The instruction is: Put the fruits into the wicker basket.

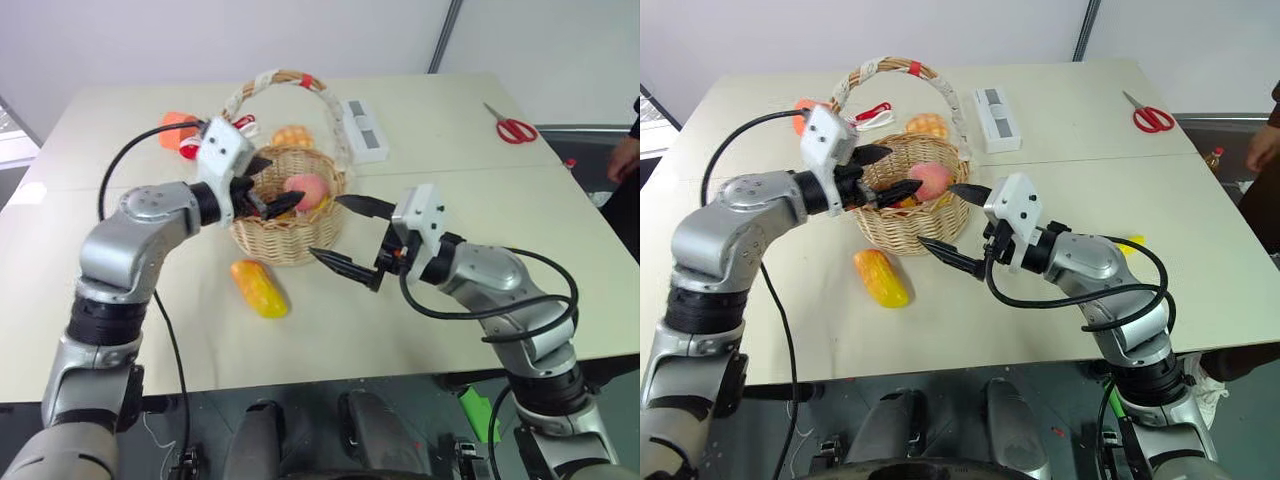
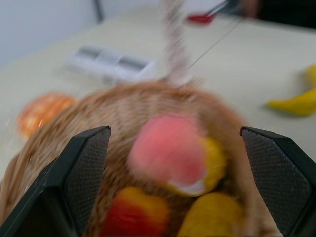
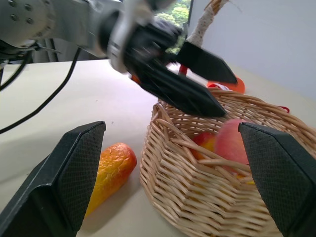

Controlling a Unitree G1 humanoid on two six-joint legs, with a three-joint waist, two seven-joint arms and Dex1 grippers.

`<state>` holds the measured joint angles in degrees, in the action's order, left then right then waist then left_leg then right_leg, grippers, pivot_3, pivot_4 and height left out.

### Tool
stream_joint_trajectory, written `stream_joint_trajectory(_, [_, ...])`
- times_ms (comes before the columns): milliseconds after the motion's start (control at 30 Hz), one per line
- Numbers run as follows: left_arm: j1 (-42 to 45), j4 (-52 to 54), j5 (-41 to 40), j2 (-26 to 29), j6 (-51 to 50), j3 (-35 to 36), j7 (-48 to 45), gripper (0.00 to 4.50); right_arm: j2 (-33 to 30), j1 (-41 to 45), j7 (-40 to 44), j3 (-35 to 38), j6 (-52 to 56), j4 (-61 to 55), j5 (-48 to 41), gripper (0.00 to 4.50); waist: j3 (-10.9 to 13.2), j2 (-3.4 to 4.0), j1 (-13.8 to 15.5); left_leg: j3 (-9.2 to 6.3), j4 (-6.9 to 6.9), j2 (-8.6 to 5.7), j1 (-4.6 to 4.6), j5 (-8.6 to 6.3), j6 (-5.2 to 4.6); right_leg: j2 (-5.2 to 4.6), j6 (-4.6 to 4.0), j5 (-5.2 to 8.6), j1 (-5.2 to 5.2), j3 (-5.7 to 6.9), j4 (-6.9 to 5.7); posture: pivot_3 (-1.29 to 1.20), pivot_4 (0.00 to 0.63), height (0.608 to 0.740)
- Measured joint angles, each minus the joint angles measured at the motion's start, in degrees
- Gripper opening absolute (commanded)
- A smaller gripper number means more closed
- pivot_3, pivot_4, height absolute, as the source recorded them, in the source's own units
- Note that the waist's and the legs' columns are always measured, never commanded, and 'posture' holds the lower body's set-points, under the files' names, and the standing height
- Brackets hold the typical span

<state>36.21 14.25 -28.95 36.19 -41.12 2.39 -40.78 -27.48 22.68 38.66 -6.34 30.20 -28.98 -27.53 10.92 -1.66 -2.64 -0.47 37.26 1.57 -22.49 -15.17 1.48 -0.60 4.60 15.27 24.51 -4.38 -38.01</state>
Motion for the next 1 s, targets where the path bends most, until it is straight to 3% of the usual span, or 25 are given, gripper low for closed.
stream_joint_trajectory(133, [-4.3,3.0,-3.2,4.0,1.7,5.8,-4.3,4.48,-0.1,-0.1,-0.1,0.1,0.6,0.0,-0.3,4.50,0.0,0.00,0.1,0.05,0.02,-0.02,0.01,0.00,0.00,0.01,0.00,0.00,-0.02,0.02,-0.01,0.00,0.150,0.740])
stream_joint_trajectory(333, [-17.2,4.5,-12.4,12.3,-4.2,16.9,-11.7,4.48,-0.2,0.3,1.2,-0.4,0.3,1.4,0.0,4.50,0.0,0.01,0.0,0.08,0.00,0.05,0.02,0.00,-0.01,0.03,-0.02,0.01,-0.02,0.03,0.01,0.00,0.150,0.740])
stream_joint_trajectory(400, [-23.8,6.2,-10.6,15.3,-4.7,17.6,-11.3,4.48,-1.0,0.5,2.5,-1.3,-0.8,2.2,1.3,4.50,0.0,0.04,0.0,0.09,-0.02,0.04,0.06,0.00,-0.01,-0.04,-0.01,0.01,-0.02,-0.01,0.02,0.00,0.150,0.740])
stream_joint_trajectory(500, [-30.9,7.0,-8.2,15.3,-6.1,17.6,-7.7,4.48,-1.3,0.5,3.9,-2.8,-1.8,3.3,3.0,4.50,0.0,0.00,0.2,0.09,0.01,0.04,0.02,0.00,-0.01,-0.04,-0.02,0.01,-0.03,0.01,0.02,0.00,0.150,0.740])
stream_joint_trajectory(700, [-33.4,12.6,-10.7,10.2,-15.4,18.5,2.7,4.48,-1.2,0.3,5.4,-4.0,-3.3,4.6,4.9,4.50,0.0,-0.02,0.2,0.06,0.02,0.04,0.03,0.00,-0.01,-0.06,0.00,0.01,-0.04,0.02,0.02,0.00,0.150,0.740])
stream_joint_trajectory(1000, [-26.2,18.0,-25.3,-8.4,-37.3,23.4,23.1,4.48,-0.8,-0.1,7.0,-4.4,-5.0,5.9,5.9,4.50,0.0,-0.04,0.1,-0.11,0.04,0.05,0.05,-0.01,0.00,-0.05,0.01,-0.01,-0.05,0.01,-0.05,0.00,0.150,0.740])
